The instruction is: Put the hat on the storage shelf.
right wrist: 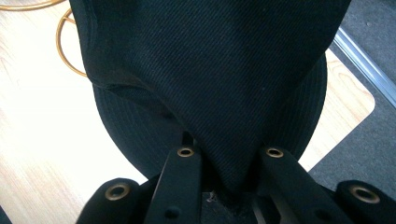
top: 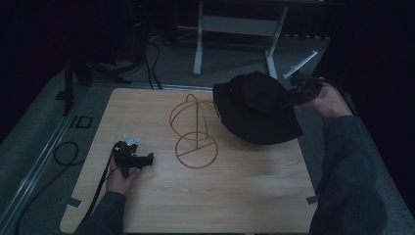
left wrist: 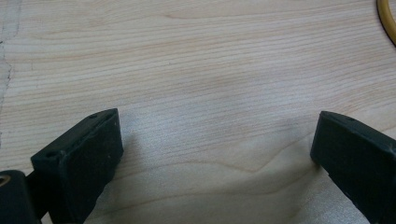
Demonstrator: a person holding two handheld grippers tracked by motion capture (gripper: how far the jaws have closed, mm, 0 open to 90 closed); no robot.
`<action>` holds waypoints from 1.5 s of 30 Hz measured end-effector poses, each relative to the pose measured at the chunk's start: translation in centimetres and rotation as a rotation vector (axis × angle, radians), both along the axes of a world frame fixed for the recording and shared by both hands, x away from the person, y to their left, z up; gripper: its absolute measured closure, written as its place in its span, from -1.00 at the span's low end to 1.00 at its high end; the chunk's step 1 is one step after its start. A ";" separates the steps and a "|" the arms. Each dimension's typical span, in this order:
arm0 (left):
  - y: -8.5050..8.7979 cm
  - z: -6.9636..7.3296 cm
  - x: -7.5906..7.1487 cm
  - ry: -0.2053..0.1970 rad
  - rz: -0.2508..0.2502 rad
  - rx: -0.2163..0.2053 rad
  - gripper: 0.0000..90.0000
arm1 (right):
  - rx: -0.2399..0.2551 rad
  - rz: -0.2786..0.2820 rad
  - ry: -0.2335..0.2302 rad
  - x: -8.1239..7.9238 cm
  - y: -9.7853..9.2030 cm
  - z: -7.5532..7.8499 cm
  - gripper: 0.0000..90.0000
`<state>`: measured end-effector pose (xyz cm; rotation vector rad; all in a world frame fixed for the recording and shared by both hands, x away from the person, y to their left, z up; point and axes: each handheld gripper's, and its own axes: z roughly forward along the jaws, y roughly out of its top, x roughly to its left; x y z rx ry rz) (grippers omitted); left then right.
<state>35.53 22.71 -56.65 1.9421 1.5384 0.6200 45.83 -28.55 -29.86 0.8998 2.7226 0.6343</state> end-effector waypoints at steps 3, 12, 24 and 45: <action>0.0 0.0 0.0 0.000 0.000 0.000 -0.95 | 0.002 -0.002 -0.004 0.0 0.1 0.3 0.88; 0.0 0.0 0.0 0.000 0.000 0.000 -0.95 | 0.012 0.006 -0.016 -0.4 -0.2 1.3 0.88; 0.0 0.0 0.0 0.001 -0.001 0.001 -0.95 | 0.034 0.017 -0.037 -1.2 -1.0 2.9 0.88; 0.0 0.0 0.0 0.002 -0.002 0.002 -0.94 | 0.113 0.112 -0.070 -2.6 -0.9 5.6 0.88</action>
